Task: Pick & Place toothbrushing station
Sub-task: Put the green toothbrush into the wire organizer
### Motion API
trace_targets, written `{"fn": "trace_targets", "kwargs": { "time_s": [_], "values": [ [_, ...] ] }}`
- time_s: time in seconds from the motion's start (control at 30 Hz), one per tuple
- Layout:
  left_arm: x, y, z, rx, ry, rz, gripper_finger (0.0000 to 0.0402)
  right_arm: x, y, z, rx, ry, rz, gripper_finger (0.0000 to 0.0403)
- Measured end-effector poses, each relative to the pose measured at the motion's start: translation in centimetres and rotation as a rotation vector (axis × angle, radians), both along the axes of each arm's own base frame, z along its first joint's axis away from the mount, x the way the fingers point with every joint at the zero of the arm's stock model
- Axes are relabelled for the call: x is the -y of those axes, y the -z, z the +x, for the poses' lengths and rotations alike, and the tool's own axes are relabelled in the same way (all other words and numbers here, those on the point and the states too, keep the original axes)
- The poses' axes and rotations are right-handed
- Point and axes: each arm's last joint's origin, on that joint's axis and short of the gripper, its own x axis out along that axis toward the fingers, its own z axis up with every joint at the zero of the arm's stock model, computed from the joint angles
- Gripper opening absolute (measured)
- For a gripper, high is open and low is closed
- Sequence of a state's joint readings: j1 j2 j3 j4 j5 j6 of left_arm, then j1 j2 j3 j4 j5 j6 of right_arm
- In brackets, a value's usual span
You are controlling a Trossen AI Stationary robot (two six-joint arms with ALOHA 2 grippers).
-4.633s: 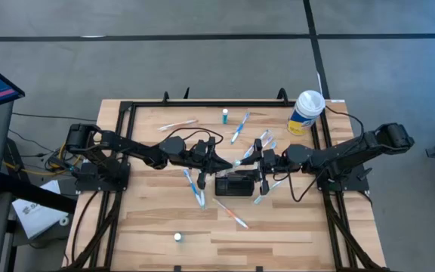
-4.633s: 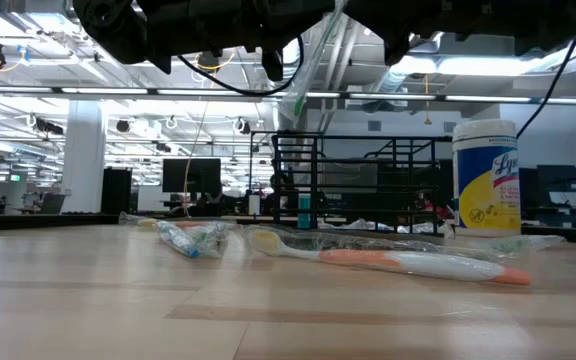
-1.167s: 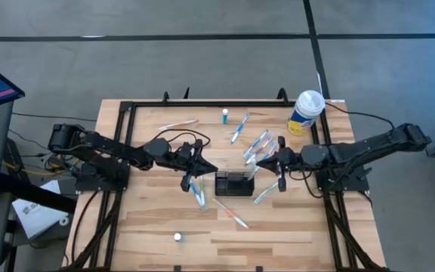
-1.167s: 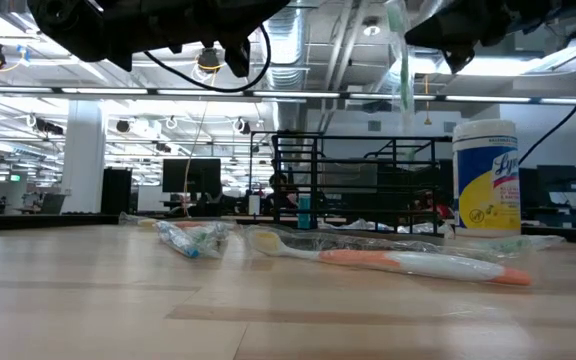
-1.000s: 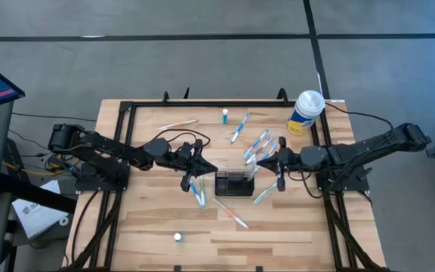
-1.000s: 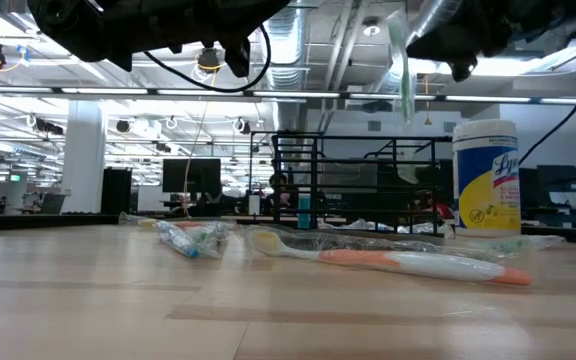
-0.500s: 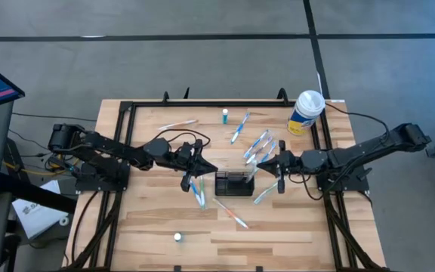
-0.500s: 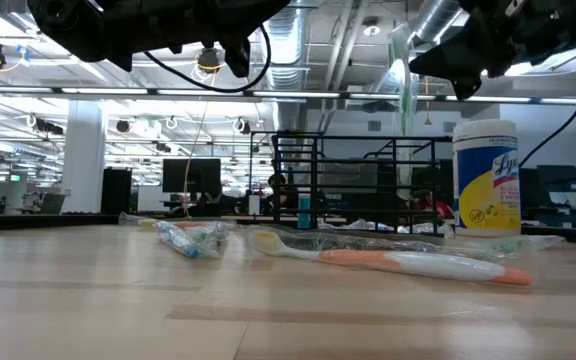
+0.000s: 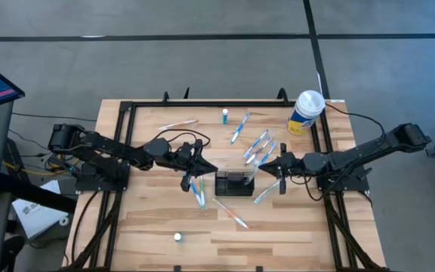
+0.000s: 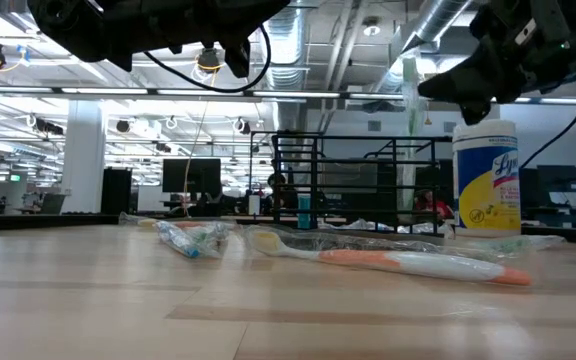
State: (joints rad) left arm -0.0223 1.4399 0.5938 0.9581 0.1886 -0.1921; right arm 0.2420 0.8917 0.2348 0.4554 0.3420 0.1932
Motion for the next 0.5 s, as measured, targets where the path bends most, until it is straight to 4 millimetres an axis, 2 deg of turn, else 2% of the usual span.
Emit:
{"fn": "trace_targets", "kwargs": {
  "time_s": [0.5],
  "values": [
    [0.0, 0.0, 0.0, -0.001, 0.0, 0.0, 0.0003, -0.3, 1.6, 1.5, -0.045, -0.001, -0.034, 0.0]
  ]
}}
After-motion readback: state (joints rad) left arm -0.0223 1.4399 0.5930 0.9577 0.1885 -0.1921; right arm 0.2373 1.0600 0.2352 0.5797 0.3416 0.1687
